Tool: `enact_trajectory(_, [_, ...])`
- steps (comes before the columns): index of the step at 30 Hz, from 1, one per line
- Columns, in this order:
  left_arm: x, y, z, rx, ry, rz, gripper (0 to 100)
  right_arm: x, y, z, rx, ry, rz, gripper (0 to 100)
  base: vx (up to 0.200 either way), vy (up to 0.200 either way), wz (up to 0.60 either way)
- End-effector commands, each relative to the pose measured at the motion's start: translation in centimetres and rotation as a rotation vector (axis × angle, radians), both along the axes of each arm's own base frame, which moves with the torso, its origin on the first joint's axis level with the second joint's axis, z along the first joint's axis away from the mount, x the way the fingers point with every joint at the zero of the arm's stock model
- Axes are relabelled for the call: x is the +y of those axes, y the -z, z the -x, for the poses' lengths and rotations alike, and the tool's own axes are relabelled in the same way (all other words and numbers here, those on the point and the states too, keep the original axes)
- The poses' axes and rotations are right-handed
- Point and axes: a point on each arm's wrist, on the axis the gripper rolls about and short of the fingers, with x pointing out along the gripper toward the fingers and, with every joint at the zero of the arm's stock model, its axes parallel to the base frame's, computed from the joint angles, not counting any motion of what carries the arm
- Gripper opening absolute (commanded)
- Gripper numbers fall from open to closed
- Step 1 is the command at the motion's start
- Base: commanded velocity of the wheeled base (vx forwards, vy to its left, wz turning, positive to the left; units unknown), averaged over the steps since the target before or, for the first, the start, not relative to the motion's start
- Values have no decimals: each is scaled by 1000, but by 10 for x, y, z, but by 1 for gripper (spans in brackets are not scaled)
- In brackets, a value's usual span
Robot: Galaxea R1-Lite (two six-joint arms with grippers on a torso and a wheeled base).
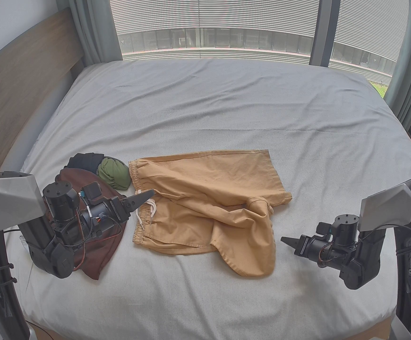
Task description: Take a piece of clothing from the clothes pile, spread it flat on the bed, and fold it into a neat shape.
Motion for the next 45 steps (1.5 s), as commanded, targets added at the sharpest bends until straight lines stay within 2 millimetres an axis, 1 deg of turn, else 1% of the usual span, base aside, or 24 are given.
enact_trajectory(1, [0,0,0,1,-1,0,100,12,20,6,50,-46,20,100,0,0,0])
enact_trajectory(2, [0,0,0,1,-1,0,100,12,20,6,50,-46,20,100,0,0,0])
enact_trajectory(5, [0,0,0,1,0,0,100,24,21,5,39,-80,18,100,0,0,0])
enact_trajectory(11, [0,0,0,1,0,0,100,39,28,-3,11,-111,11,100,0,0,0])
enact_trajectory(16, [0,1,0,3,0,0,100,44,27,-2,6,-125,6,100,0,0,0])
enact_trajectory(21, [0,1,0,2,1,-1,100,41,21,2,11,-122,6,100,0,0,0])
enact_trajectory(28, [0,1,0,3,2,-1,100,33,0,8,-10,-106,0,100,0,0,0])
enact_trajectory(31, [-2,1,0,3,5,-1,100,33,-8,11,-20,-109,-3,100,0,0,0])
enact_trajectory(35, [-2,1,1,3,8,-1,100,38,-11,13,-26,-126,-5,100,0,0,0])
enact_trajectory(36, [-2,1,1,3,7,-1,100,39,-10,13,-27,-129,-5,100,0,0,0])
enact_trajectory(37, [-2,1,1,5,8,-2,100,45,-9,14,-27,-146,-5,100,0,0,0])
enact_trajectory(40, [-2,1,1,5,7,-2,100,49,-8,11,-36,-154,-7,100,0,0,0])
enact_trajectory(43, [-2,1,1,3,8,-1,100,55,12,6,-12,-163,-4,100,0,0,0])
enact_trajectory(45, [-2,1,1,3,7,-1,100,59,20,4,4,-169,-10,100,0,0,0])
